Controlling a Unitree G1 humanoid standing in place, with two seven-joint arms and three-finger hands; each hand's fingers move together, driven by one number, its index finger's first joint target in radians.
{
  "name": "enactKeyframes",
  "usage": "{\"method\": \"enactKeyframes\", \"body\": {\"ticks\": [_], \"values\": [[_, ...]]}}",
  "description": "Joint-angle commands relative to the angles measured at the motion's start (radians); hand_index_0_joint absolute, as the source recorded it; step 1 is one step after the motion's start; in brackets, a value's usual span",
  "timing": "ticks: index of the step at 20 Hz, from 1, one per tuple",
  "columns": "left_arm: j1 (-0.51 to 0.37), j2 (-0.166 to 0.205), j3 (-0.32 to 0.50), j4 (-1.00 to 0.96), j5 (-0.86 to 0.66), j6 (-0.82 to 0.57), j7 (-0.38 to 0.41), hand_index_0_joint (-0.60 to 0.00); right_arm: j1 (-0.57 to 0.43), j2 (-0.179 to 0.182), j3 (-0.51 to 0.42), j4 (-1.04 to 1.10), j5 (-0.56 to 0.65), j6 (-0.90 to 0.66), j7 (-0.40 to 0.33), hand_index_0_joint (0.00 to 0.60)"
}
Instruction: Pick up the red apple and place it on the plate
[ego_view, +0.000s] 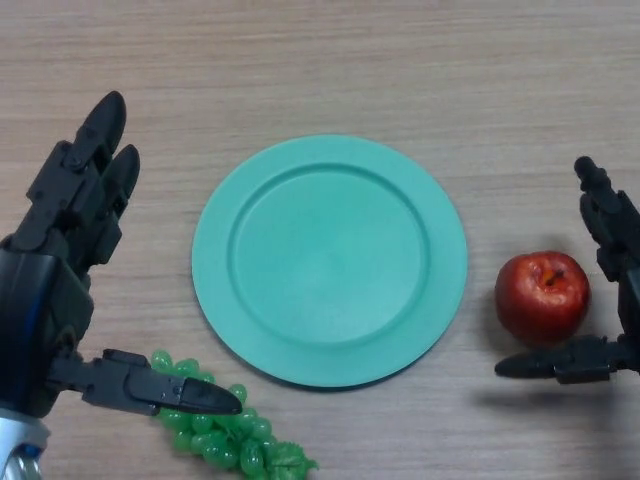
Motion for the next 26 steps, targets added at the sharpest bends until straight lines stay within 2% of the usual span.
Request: {"method": "enactKeyframes", "body": {"ticks": [1,2,5,8,9,10,12,15,19,21,23,24,25,26], "values": [[-0.007,0.015,0.023,-0.065,0.007,-0.159,0.026,0.0,-0.016,-0.028,-0.041,-0.061,-0.008,-0.059,-0.071,0.503],[-0.001,0.012,0.009,-0.071,0.024,-0.158,0.03,0.0,-0.001,-0.025,-0.04,-0.083,-0.004,-0.024,-0.077,0.597],[-0.004,0.015,-0.001,-0.086,0.016,-0.139,0.032,0.0,0.034,-0.003,-0.033,-0.234,0.115,0.101,-0.007,0.6],[-0.006,0.014,-0.002,-0.098,0.004,-0.122,0.04,0.0,0.05,0.024,0.003,-0.383,0.153,0.239,0.015,0.6],[-0.005,0.012,-0.003,-0.103,-0.003,-0.117,0.045,0.0,0.05,0.039,0.028,-0.476,0.195,0.332,0.017,0.6],[-0.005,0.013,-0.001,-0.107,-0.012,-0.111,0.047,0.0,0.04,0.046,0.05,-0.537,0.206,0.398,0.012,0.6],[0.001,0.012,0.017,-0.114,-0.038,-0.109,0.043,0.0,0.002,0.06,0.123,-0.592,0.147,0.456,-0.002,0.6],[0.004,0.012,0.056,-0.105,-0.079,-0.122,0.025,0.0,-0.095,0.065,0.284,-0.521,0.033,0.472,-0.07,0.6],[-0.006,0.017,0.121,-0.094,-0.136,-0.127,-0.011,0.0,-0.249,0.066,0.465,-0.348,-0.003,0.468,-0.207,0.6],[-0.012,0.023,0.152,-0.097,-0.163,-0.118,-0.028,0.0,-0.299,0.066,0.512,-0.259,-0.055,0.487,-0.265,0.6],[-0.015,0.021,0.173,-0.088,-0.176,-0.132,-0.041,0.0,-0.322,0.066,0.538,-0.205,-0.077,0.51,-0.268,0.6],[-0.016,0.021,0.174,-0.087,-0.175,-0.133,-0.041,0.0,-0.323,0.066,0.538,-0.203,-0.078,0.509,-0.264,0.5],[-0.017,0.021,0.173,-0.085,-0.173,-0.136,-0.041,0.0,-0.324,0.066,0.54,-0.201,-0.08,0.509,-0.255,0.35],[-0.018,0.02,0.172,-0.084,-0.168,-0.138,-0.039,0.0,-0.325,0.066,0.539,-0.205,-0.078,0.511,-0.246,0.25]]}}
